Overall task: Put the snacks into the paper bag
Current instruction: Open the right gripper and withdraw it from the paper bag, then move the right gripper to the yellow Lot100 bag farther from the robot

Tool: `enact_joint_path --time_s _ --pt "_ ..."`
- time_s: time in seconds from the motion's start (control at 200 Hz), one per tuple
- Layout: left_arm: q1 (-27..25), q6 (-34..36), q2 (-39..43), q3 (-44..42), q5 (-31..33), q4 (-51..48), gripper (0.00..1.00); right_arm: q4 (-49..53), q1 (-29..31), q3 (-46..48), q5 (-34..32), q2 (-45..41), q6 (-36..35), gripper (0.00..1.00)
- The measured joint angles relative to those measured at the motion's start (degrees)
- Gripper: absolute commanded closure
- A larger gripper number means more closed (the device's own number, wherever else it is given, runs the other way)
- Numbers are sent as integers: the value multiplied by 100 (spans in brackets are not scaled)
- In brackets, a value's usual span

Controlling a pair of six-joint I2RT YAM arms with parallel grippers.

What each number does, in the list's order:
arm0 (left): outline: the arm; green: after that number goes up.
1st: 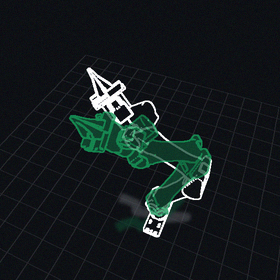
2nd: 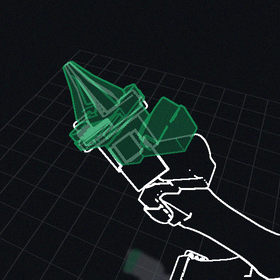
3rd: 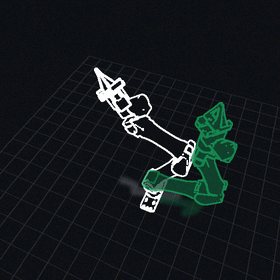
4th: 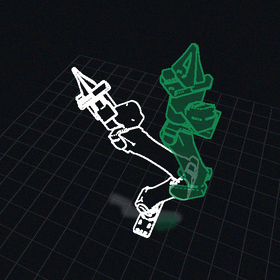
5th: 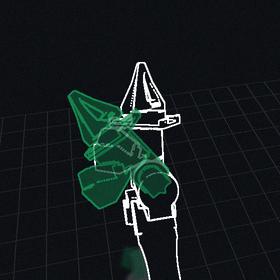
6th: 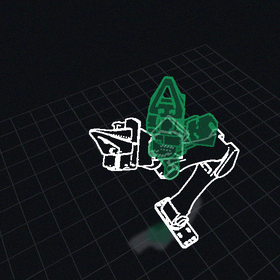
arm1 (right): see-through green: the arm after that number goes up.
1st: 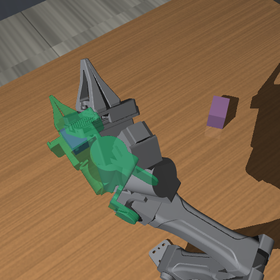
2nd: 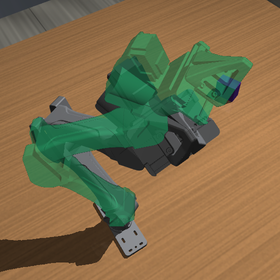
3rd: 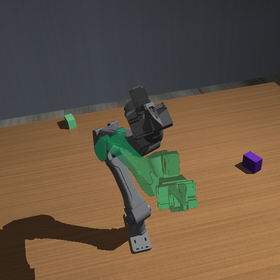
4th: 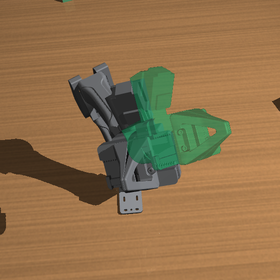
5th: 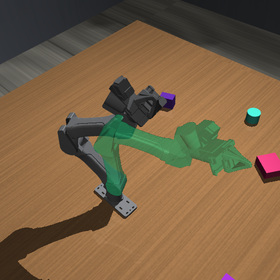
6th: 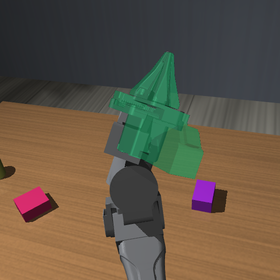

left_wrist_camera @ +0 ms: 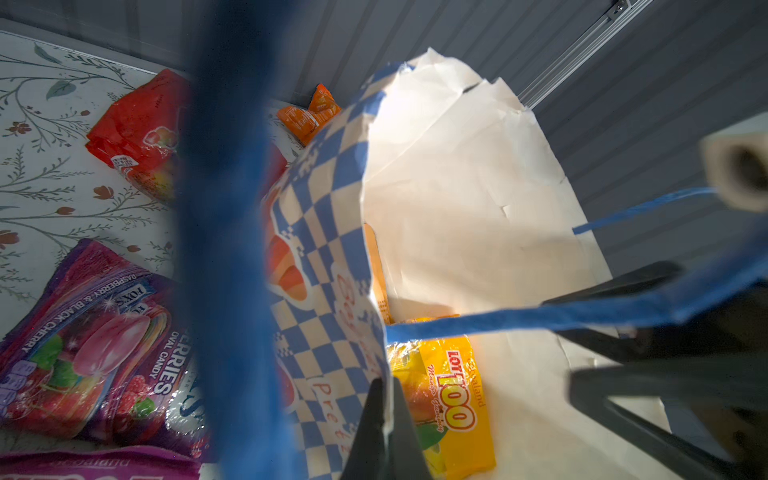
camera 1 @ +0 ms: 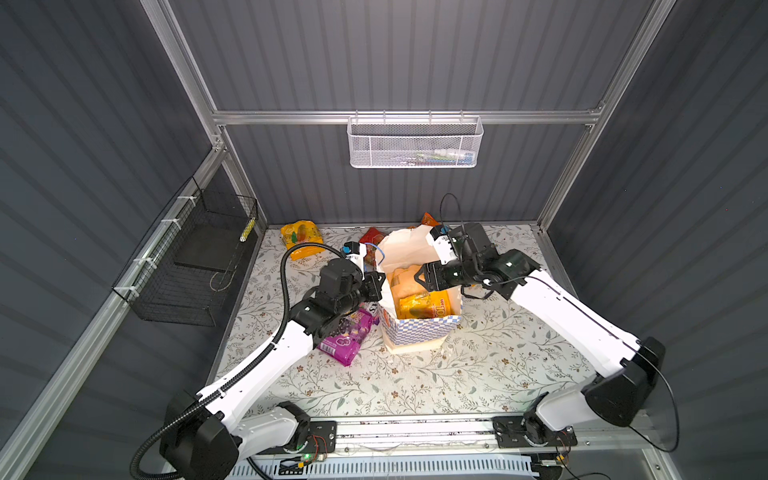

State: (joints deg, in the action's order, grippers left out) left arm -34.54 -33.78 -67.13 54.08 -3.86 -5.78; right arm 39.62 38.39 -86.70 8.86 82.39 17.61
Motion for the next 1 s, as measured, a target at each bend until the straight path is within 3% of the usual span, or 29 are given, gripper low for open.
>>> enact_joint_path --time_s 0.21,0.36,0.505,0.555,0.791,1.001 --pt "0 22 -11 0 2 -22 100 -160 22 -459 -1086 -1331 50 1" --pt "0 22 -11 0 2 -24 100 -188 2 -160 -2164 -2105 57 1" --pt "0 22 -11 0 -2 -24 100 -192 -13 358 -2288 -2225 149 2" --pt "0 22 -11 0 -2 -24 100 -210 -13 555 -2236 -2120 170 12" --pt "0 22 -11 2 -26 -35 100 -240 -13 911 -2059 -1349 267 100" --pt "0 -98 -120 476 -133 -568 100 -133 -15 785 -1965 -1478 247 100"
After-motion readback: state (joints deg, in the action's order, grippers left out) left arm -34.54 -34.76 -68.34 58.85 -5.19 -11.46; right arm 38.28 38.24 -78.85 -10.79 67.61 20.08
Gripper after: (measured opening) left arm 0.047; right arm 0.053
